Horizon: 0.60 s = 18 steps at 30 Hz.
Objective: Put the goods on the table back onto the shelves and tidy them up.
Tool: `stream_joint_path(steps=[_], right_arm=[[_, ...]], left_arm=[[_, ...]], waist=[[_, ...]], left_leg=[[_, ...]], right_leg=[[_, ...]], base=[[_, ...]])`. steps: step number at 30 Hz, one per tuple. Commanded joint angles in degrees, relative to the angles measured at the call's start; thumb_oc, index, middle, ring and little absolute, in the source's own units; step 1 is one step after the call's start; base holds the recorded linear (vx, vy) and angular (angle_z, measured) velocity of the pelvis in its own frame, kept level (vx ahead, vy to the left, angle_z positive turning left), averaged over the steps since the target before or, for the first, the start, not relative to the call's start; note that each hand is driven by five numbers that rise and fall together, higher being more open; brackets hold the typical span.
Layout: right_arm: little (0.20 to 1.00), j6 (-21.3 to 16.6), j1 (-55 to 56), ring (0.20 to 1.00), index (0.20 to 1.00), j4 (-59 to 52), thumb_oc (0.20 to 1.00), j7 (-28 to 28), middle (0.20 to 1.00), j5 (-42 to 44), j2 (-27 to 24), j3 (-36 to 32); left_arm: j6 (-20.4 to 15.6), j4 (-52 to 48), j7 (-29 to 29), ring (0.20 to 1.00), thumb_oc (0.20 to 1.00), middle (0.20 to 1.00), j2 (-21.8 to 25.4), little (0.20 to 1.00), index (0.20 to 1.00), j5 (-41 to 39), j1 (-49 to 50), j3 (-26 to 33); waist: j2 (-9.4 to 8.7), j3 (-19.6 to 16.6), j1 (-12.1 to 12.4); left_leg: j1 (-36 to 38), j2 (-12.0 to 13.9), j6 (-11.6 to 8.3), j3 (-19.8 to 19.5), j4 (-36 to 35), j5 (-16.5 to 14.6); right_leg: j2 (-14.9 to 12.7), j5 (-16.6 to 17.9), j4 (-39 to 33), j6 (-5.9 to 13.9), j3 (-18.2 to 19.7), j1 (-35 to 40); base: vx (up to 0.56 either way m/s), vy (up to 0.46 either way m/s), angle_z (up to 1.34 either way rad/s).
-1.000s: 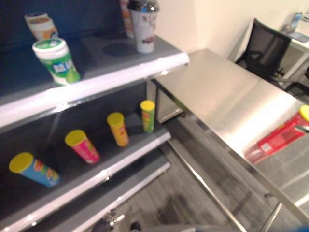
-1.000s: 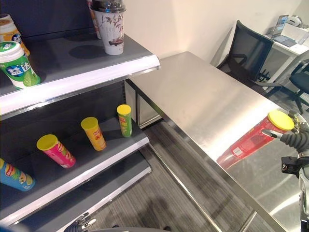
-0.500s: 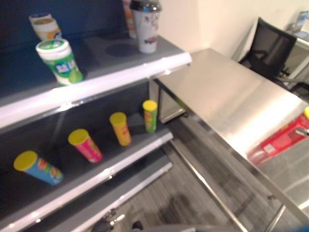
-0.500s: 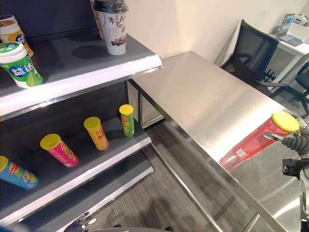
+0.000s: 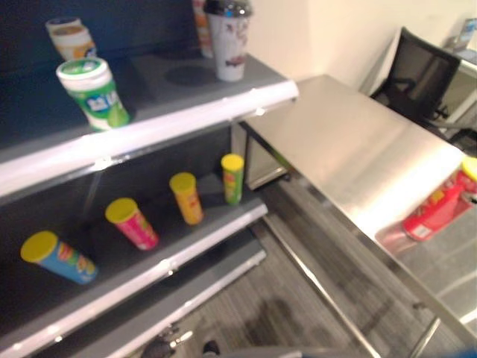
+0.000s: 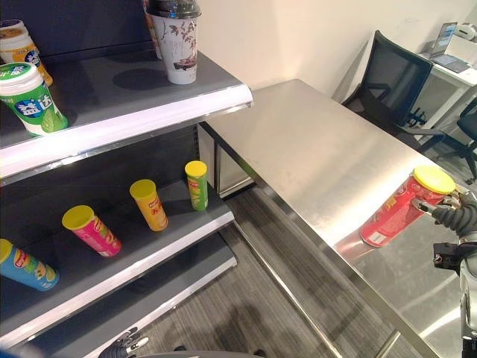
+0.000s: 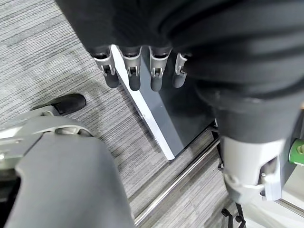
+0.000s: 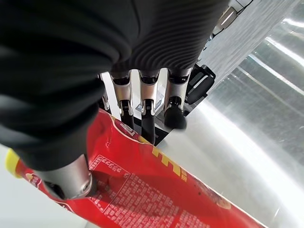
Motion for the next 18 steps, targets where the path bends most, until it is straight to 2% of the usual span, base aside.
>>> stream_joint_path(steps=[1, 7, 10, 11, 12, 13, 14, 15, 16, 18], right_arm=[[0.2, -4.54, -4.64, 0.2, 0.2, -1.38, 0.2, -0.09, 0.2, 1.24, -3.64, -0.81], [0.2, -9.07, -8.74, 0.2, 0.2, -5.64, 0.2, -1.3, 0.2, 2.71, -3.5, 1.41], [0.2, -9.83, -10.28, 0.2, 0.2, -8.87, 0.2, -1.38, 0.2, 4.55, -2.5, 2.13], [0.2, -10.51, -10.7, 0.2, 0.2, -11.73, 0.2, -2.11, 0.2, 4.53, -2.66, 2.11], [0.2, -10.91, -10.67, 0.2, 0.2, -13.59, 0.2, -2.07, 0.2, 5.76, -1.76, 2.27], [0.2, -11.41, -10.72, 0.2, 0.2, -15.4, 0.2, -2.13, 0.2, 6.16, -1.88, 2.03], [0.2, -11.69, -11.15, 0.2, 0.2, -16.77, 0.2, -2.01, 0.2, 6.09, -2.73, 2.05], [0.2, -12.14, -11.7, 0.2, 0.2, -17.99, 0.2, -1.7, 0.2, 7.7, -2.25, 2.24], [0.2, -13.35, -12.25, 0.2, 0.2, -19.76, 0.2, -2.02, 0.2, 7.8, -2.3, 2.33], [0.2, -14.35, -13.06, 0.2, 0.2, -21.65, 0.2, -2.79, 0.2, 8.58, -0.97, 1.94]], left_arm=[[-2.19, -1.92, -0.73, 1.0, 1.0, 1.0, 1.49, 1.0, 1.0, 1.67, -0.78, -0.1], [-2.55, -1.36, -0.62, 1.0, 1.0, 1.0, 1.11, 1.0, 1.0, 2.29, 0.02, 0.67], [-2.44, -1.4, -0.47, 1.0, 1.0, 1.0, 0.98, 1.0, 1.0, 2.1, -0.21, 0.96], [-2.1, -0.97, 0.24, 1.0, 1.0, 1.0, 1.56, 1.0, 1.0, 1.72, -1.44, 0.82], [-1.68, -0.82, 0.57, 1.0, 1.0, 1.0, 1.57, 1.0, 1.0, 0.99, -1.9, 1.07], [-1.36, -0.76, 1.01, 1.0, 1.0, 1.0, 1.78, 1.0, 1.0, 0.58, -2.53, 1.15], [-1.01, -0.78, 1.05, 1.0, 1.0, 1.0, 1.71, 1.0, 1.0, 0.17, -2.96, 1.3], [-0.82, -1.08, 1.31, 1.0, 1.0, 1.0, 1.32, 1.0, 1.0, -0.14, -2.99, 1.77], [-0.82, -1.06, 1.55, 1.0, 1.0, 1.0, 0.97, 1.0, 1.0, -0.58, -2.33, 3.21], [-0.72, -1.64, 1.57, 1.0, 1.0, 1.0, 0.76, 1.0, 1.0, -0.29, -1.15, 3.74]], waist=[[0.02, -0.07, 3.25], [0.06, -0.64, 5.09], [0.19, -0.61, 5.57], [0.37, -0.11, 5.39], [0.54, 0.18, 4.92], [0.68, 0.31, 4.57], [0.77, 0.17, 4.51], [0.76, 0.33, 4.91], [0.48, 0.55, 5.81], [0.33, 1.14, 7.28]], left_leg=[[3.37, 6.13, -5.28, 0.64, 0.47, 0.59], [2.51, 5.57, -5.19, -1.69, 0.47, 0.98], [2.4, 5.2, -5.14, -2.72, 0.47, 1.15], [1.96, 5.42, -5.4, -5.47, 0.47, 1.46], [1.74, 6.12, -5.52, -6.64, 0.47, 1.72], [1.42, 6.66, -5.59, -7.97, 0.47, 2.21], [1.1, 7.29, -5.93, -9.09, 0.47, 2.89], [1.07, 7.53, -6.24, -10.16, 0.47, 3.36], [1.38, 8.98, -7.48, -11.81, 0.47, 4.86], [0.66, 11.31, -9.17, -13.48, 0.95, 7.66]], right_leg=[[-4.71, 1.41, 0.14, 4.73, -1.82, 4.05], [-5.83, 2.55, 0.14, 5.21, -3.81, 5.33], [-5.87, 2.78, 0.14, 5.18, -4.22, 6.32], [-4.05, 1.12, 0.78, 4.65, -0.79, 7.16], [-3.4, -0.82, 2.46, 4.28, 1.93, 6.43], [-2.17, -3.14, 3.71, 3.83, 6.92, 5.99], [-1.41, -4.59, 3.67, 2.93, 9.74, 5.83], [-1.01, -5.34, 3.45, 2.13, 10.54, 6.5], [1.11, -6.93, 3.07, 0.38, 9.45, 8.22], [3.76, -7.5, 1.93, -1.48, 6.98, 10.23]], base=[[-0.04, 0.006, 0.01], [-0.04, 0.008, 0.15], [-0.01, -0.028, 0.18], [-0.02, -0.094, 0.27], [-0.02, -0.122, 0.6], [-0.03, -0.107, 1.07], [-0.03, -0.138, 1.28], [-0.06, -0.283, 1.43], [-0.08, -0.388, 0.98], [-0.12, -0.42, 0.71]])
